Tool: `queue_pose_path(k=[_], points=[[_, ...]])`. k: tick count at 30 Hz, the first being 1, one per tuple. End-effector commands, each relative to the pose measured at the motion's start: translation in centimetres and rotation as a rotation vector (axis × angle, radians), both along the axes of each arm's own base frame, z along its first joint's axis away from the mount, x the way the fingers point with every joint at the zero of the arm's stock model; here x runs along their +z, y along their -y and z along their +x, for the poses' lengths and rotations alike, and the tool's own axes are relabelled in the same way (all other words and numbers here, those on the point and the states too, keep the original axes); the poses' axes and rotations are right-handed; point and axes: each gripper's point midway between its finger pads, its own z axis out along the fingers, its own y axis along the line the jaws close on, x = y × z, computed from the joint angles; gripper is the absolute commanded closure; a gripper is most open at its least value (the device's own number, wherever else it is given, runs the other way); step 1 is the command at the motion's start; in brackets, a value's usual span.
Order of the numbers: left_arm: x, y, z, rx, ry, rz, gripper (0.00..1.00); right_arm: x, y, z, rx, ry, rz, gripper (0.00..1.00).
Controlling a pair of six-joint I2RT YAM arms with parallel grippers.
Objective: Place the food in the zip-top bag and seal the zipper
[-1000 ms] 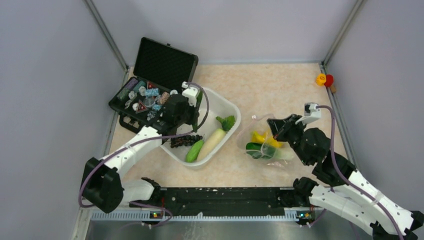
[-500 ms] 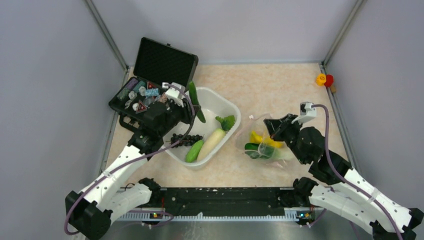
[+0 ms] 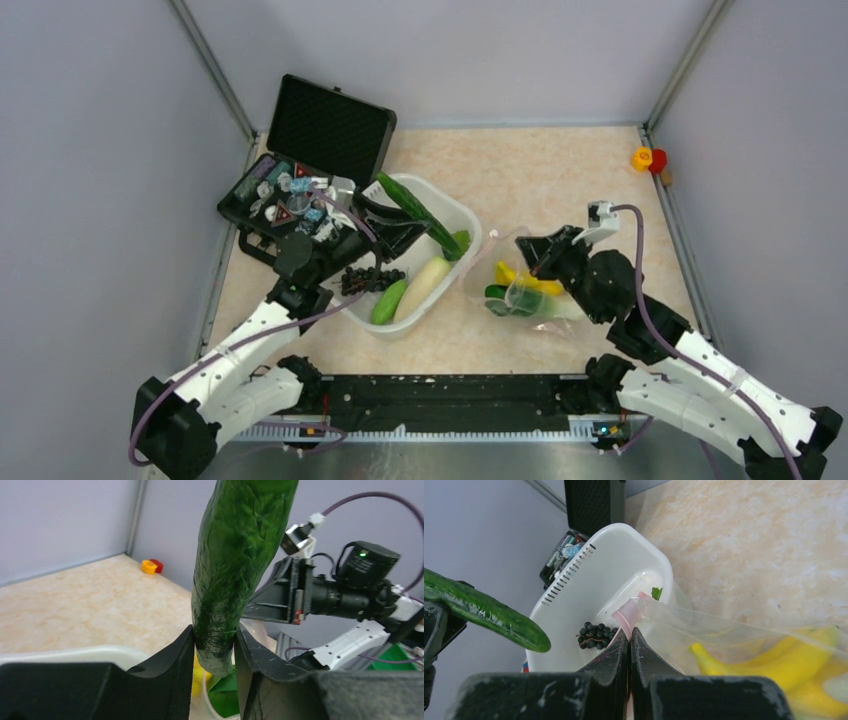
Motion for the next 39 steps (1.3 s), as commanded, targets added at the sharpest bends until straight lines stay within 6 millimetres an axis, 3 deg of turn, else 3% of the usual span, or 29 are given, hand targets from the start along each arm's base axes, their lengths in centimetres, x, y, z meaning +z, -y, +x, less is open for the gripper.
queue_pose_path(k=[1,8,17,22,27,29,34,39], points=[[3.7,1.3,-3.0,-0.118,0.119,-0.134,0.65,1.5,-1.2,-0.1,0.04,0.034,0.088,1.0],[2.5,5.1,-4.2,-0.126,0.156,-0.135,0.65,3.0,-2.3,-0.4,0.085,0.065,0.163,1.0],[-1.2,6.5,-1.8,0.004,0.102,-0.105,0.67,5.0,-2.2,-0.9,0.104,0.103,0.226,1.0],[-1.3,7.4,-1.6,0.007,0.11,-0.103,0.66,5.6,-2.1,-1.2,0.115,0.118,0.258,1.0],[-1.9,10.1,-1.7,-0.022,0.142,-0.053,0.63,5.5,-2.1,-1.2,0.11,0.115,0.263,1.0],[-2.3,11.0,-1.8,-0.029,0.157,-0.024,0.6,5.5,-1.8,-1.1,0.094,0.116,0.267,1.0],[-3.7,11.1,-1.7,-0.015,0.161,0.04,0.3,5.9,-0.7,-0.9,0.045,0.125,0.27,1.0],[-3.5,10.4,-1.8,-0.002,0.165,0.119,0.26,5.5,0.4,-0.9,0.001,0.122,0.274,1.0]])
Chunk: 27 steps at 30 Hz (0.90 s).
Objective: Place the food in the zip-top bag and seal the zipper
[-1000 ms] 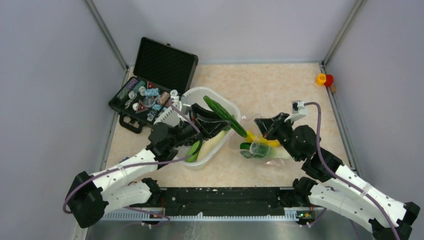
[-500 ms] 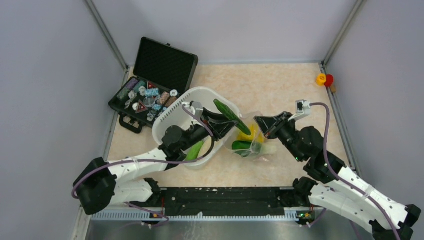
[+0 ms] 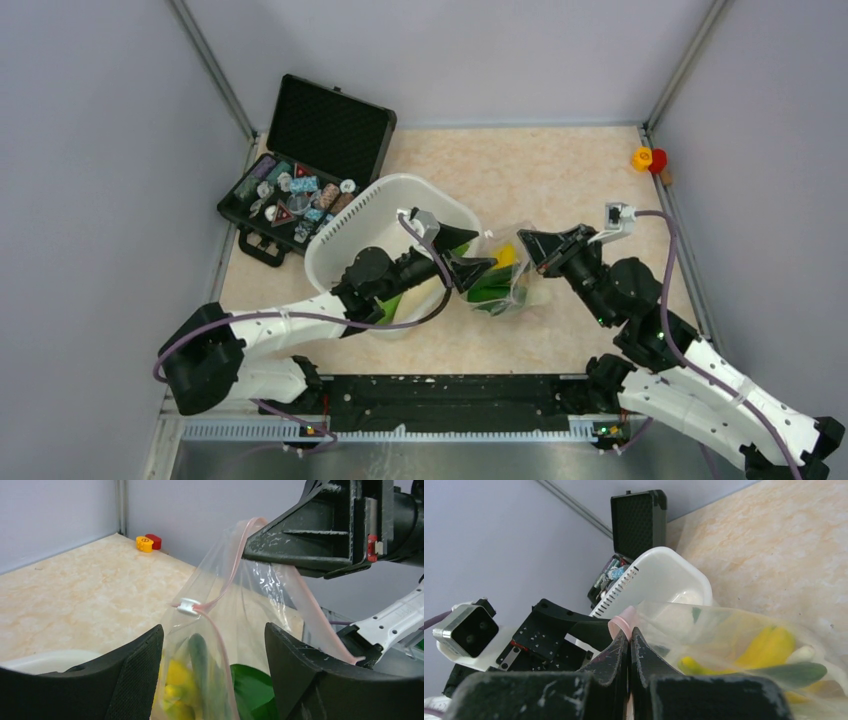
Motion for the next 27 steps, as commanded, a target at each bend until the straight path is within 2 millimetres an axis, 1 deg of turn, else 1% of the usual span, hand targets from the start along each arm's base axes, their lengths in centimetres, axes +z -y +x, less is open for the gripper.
queue_pose_path(k=[1,3,4,8,11,13,15,18,19,21,23,25,27], points=[[2.9,-0.9,0.0,0.031,0.063,0.028,0.26,1.6,1.2,0.0,-0.051,0.036,0.076,1.0],[2.7,-1.1,0.1,0.042,0.049,0.081,0.28,1.5,1.4,0.0,-0.059,0.032,0.074,1.0],[2.0,-1.2,0.2,0.049,0.024,0.128,0.28,1.5,1.4,0.0,-0.06,0.031,0.073,1.0],[1.9,-1.8,0.1,0.056,0.027,0.192,0.35,1.3,1.4,0.0,-0.06,0.028,0.067,1.0],[2.1,-2.6,0.0,0.078,0.03,0.218,0.36,1.2,1.4,0.0,-0.057,0.029,0.054,1.0],[2.2,-3.5,0.5,0.128,0.014,0.224,0.31,1.1,1.2,0.0,-0.052,0.026,0.038,1.0],[2.2,-5.0,1.3,0.212,-0.007,0.224,0.27,0.9,1.3,0.0,-0.054,0.02,0.024,1.0],[1.4,-7.5,2.6,0.353,-0.025,0.234,0.18,0.3,2.2,0.2,-0.092,0.013,-0.01,1.0],[1.0,-8.3,3.0,0.395,-0.035,0.242,0.14,-0.1,2.8,0.3,-0.119,0.007,-0.027,1.0],[0.0,-10.2,3.9,0.496,-0.071,0.28,0.08,-0.7,4.2,0.3,-0.174,-0.008,-0.063,1.0],[-1.8,-12.0,4.8,0.587,-0.128,0.348,0.03,-1.0,5.8,0.1,-0.223,-0.015,-0.074,1.0],[-4.2,-14.4,5.9,0.704,-0.221,0.42,0.02,-1.1,6.6,-0.3,-0.242,-0.005,-0.075,1.0],[-6.4,-16.2,6.4,0.767,-0.309,0.47,0.01,-1.0,7.1,-0.5,-0.25,0.008,-0.06,1.0]])
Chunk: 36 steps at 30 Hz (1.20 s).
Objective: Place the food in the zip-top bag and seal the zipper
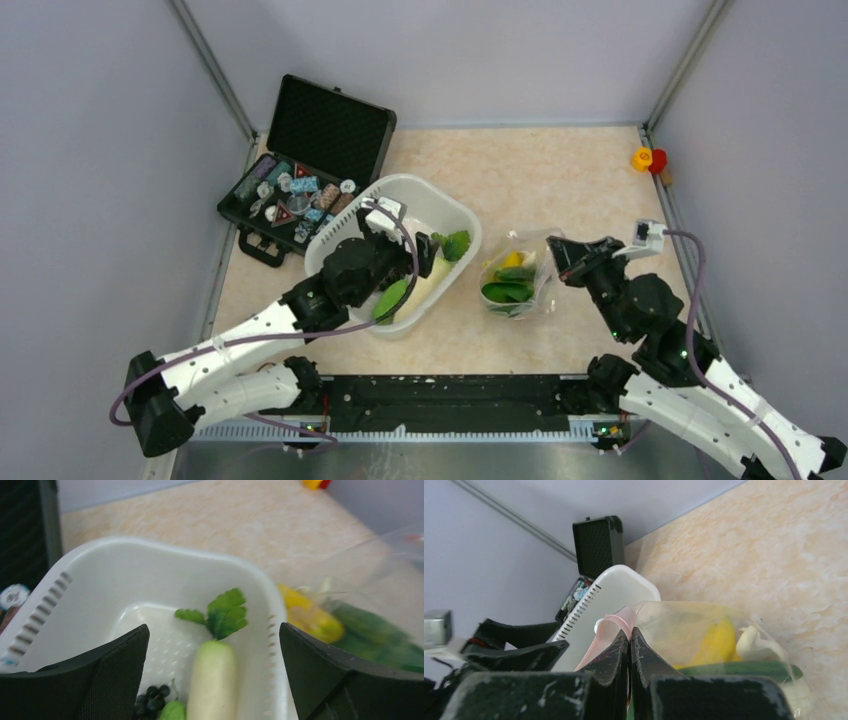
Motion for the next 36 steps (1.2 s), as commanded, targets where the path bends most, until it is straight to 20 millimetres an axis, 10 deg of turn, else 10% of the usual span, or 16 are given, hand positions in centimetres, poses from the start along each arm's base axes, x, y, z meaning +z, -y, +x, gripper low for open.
queue_pose_path(k=[1,8,21,30,36], points=[[-6.0,-5.8,2.0,0.268,-0.213,0.127,0.01,0.7,2.4,-0.4,-0.077,0.034,-0.002,1.0],[-11.2,-10.0,1.7,0.383,-0.432,0.144,0.01,-0.7,1.2,-0.1,-0.044,-0.011,-0.028,1.0],[-18.7,-11.7,0.4,0.477,-0.816,0.35,0.01,-0.8,0.2,0.2,-0.022,-0.017,-0.032,1.0],[-23.3,-9.3,-0.7,0.336,-0.967,0.398,0.04,-1.0,0.7,0.4,-0.046,-0.015,-0.031,1.0],[-24.9,-6.9,-0.4,0.235,-1.021,0.378,0.25,-0.9,0.8,0.3,-0.051,-0.016,-0.034,1.0]])
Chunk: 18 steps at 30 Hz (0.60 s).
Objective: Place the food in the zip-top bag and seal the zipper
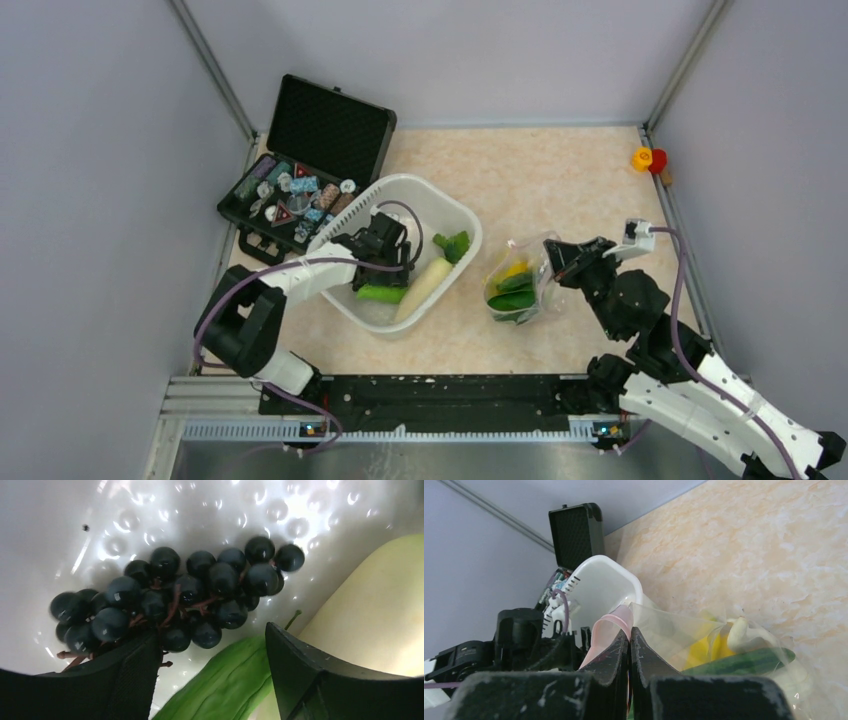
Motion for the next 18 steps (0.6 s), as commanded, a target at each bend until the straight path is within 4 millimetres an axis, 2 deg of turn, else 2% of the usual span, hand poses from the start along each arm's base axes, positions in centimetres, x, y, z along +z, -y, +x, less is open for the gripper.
queue_pose_path(k=[1,8,12,18], points=[[-1.7,2.2,-1.7,-0.096,-0.1,-0.076,0.27,0.9,0.3,-0.1,-0.014,0.023,0.027,1.0],[2.6,4.7,0.6,-0.173,0.032,-0.185,0.48,1.1,0.6,-0.1,-0.023,0.028,0.032,1.0],[4.4,5.1,1.3,-0.202,0.078,-0.196,0.62,1.1,0.6,-0.1,-0.023,0.027,0.037,1.0],[5.9,5.0,1.6,-0.207,0.127,-0.201,0.71,1.1,0.5,-0.2,-0.016,0.024,0.043,1.0]])
